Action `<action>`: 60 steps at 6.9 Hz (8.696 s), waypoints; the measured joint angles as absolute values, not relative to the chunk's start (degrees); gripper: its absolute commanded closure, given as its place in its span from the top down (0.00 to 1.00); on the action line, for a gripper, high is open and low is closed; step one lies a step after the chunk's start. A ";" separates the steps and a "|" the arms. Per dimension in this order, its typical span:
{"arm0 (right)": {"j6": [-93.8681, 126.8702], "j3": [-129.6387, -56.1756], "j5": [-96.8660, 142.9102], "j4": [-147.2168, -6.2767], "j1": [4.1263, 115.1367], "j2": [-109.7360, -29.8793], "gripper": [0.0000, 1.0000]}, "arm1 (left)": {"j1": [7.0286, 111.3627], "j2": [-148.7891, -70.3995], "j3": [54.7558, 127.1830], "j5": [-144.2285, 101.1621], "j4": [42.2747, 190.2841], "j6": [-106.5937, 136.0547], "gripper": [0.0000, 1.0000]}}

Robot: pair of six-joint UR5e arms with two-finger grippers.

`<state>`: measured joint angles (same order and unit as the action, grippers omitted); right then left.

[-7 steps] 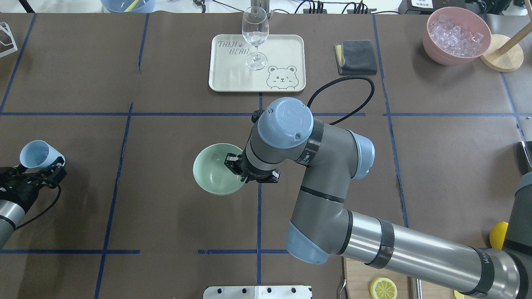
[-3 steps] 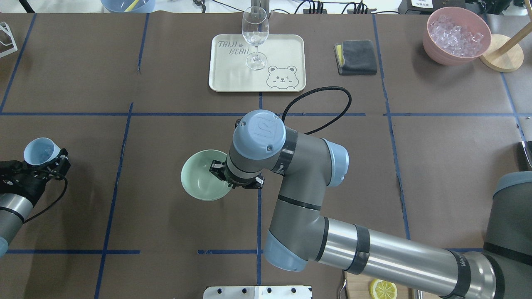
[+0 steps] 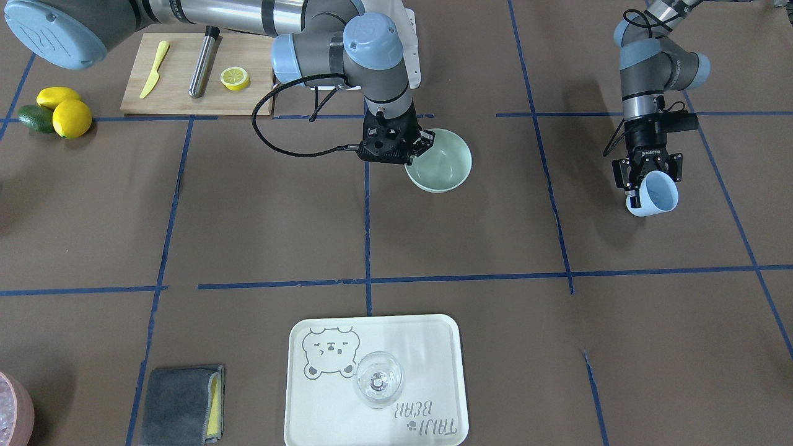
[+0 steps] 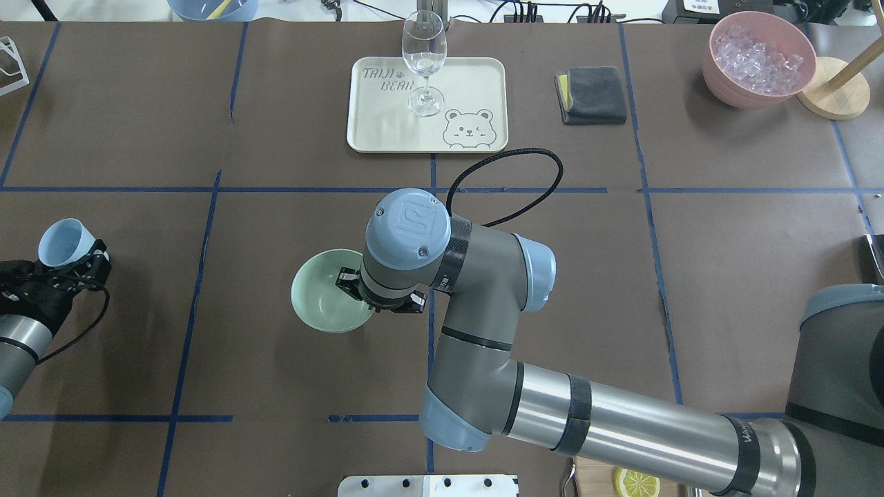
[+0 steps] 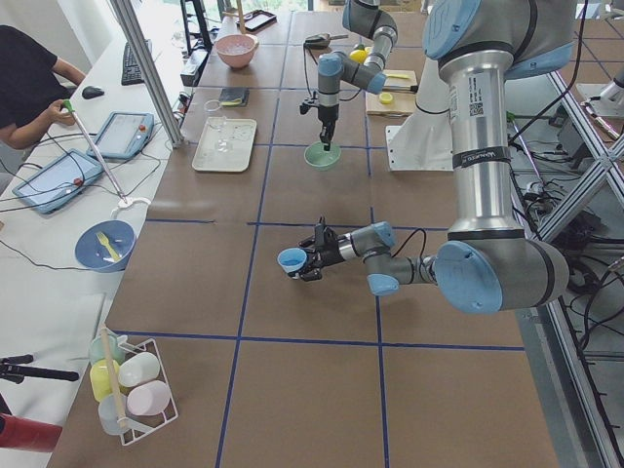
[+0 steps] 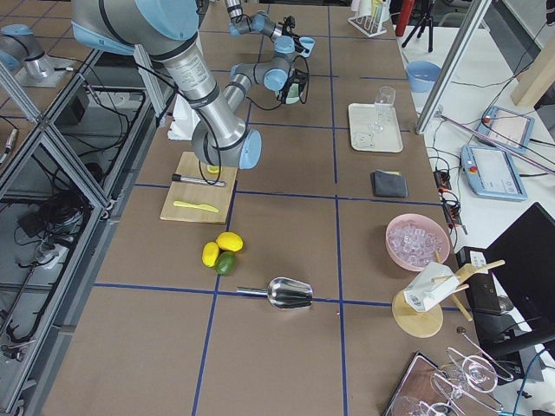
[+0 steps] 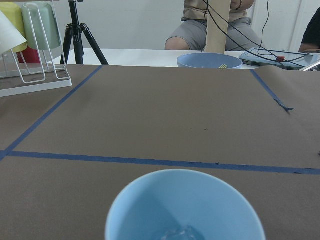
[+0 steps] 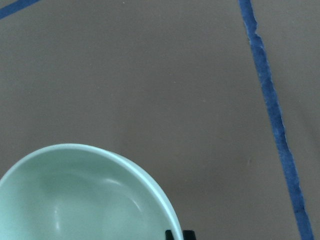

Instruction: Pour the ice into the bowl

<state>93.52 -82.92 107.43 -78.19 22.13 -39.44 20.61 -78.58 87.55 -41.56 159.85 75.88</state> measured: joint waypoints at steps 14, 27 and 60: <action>93.21 -94.92 106.56 -68.92 28.90 -53.15 1.00 | 18.12 -86.38 99.64 -31.82 155.00 48.27 0.00; 88.79 -100.89 109.06 -68.29 31.00 -61.28 1.00 | 6.42 -96.27 103.24 -15.64 130.43 -14.34 0.00; 91.87 -81.42 101.27 -69.02 23.18 -39.89 1.00 | 26.91 -80.32 110.97 -56.67 148.38 28.51 0.00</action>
